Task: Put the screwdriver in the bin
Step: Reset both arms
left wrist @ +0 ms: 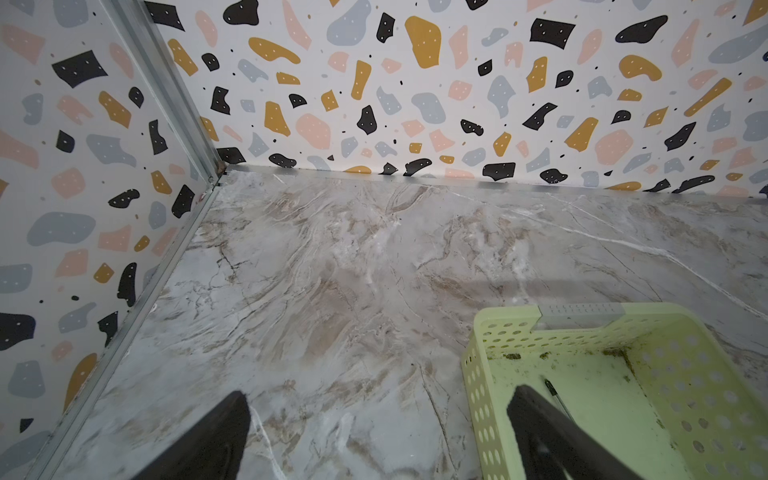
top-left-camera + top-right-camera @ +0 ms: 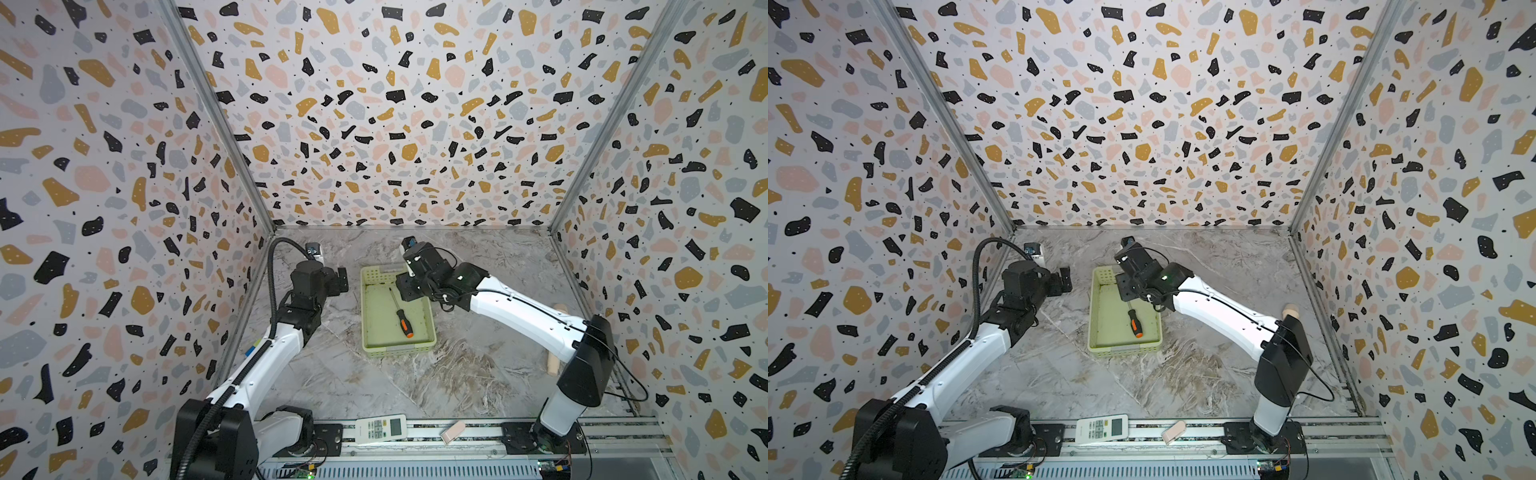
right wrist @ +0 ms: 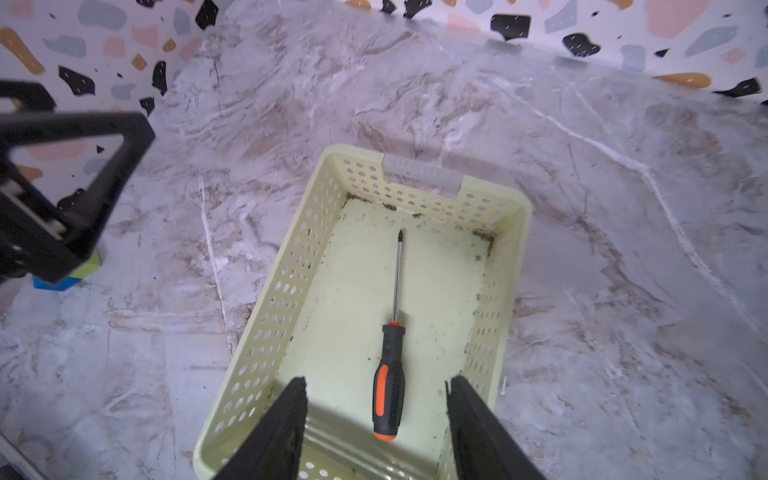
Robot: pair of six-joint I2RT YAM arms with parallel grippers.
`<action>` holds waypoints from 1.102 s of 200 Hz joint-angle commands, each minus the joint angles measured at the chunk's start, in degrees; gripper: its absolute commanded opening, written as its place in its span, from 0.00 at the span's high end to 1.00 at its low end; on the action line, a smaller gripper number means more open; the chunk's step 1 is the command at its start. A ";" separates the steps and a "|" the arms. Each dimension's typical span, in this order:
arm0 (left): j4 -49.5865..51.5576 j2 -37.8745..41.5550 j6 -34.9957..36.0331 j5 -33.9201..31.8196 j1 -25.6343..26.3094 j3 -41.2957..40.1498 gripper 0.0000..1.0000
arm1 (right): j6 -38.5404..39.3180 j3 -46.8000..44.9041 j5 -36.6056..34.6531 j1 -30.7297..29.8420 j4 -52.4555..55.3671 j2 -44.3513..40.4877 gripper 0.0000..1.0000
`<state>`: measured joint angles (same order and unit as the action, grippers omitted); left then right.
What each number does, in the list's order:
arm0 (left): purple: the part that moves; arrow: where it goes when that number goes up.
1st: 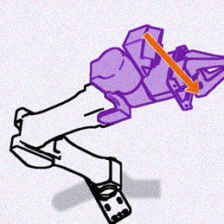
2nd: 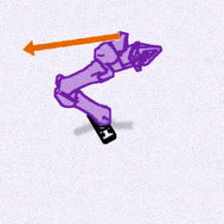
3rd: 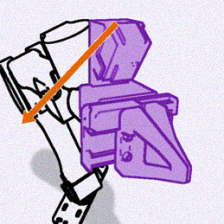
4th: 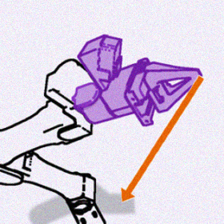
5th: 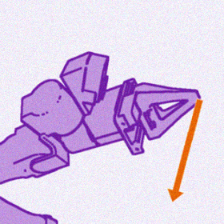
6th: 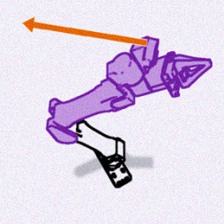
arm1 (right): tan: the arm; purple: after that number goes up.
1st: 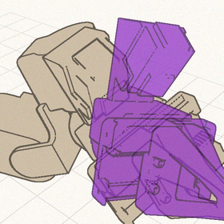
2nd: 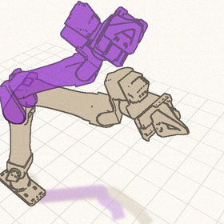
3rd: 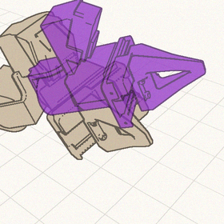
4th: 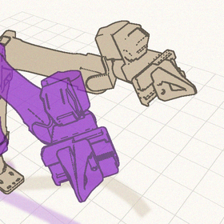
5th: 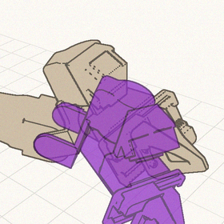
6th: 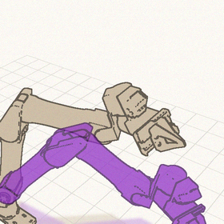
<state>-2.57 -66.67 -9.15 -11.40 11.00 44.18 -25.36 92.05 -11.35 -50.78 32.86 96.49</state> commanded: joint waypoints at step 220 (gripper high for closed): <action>-35.77 12.78 5.33 -18.61 0.14 -24.97 0.01 | 16.35 -59.68 -5.52 31.40 -47.81 -30.06 0.01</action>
<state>-21.78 -54.85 -7.16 -27.75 10.98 24.03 -14.48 39.20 -14.50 -20.40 -0.23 67.51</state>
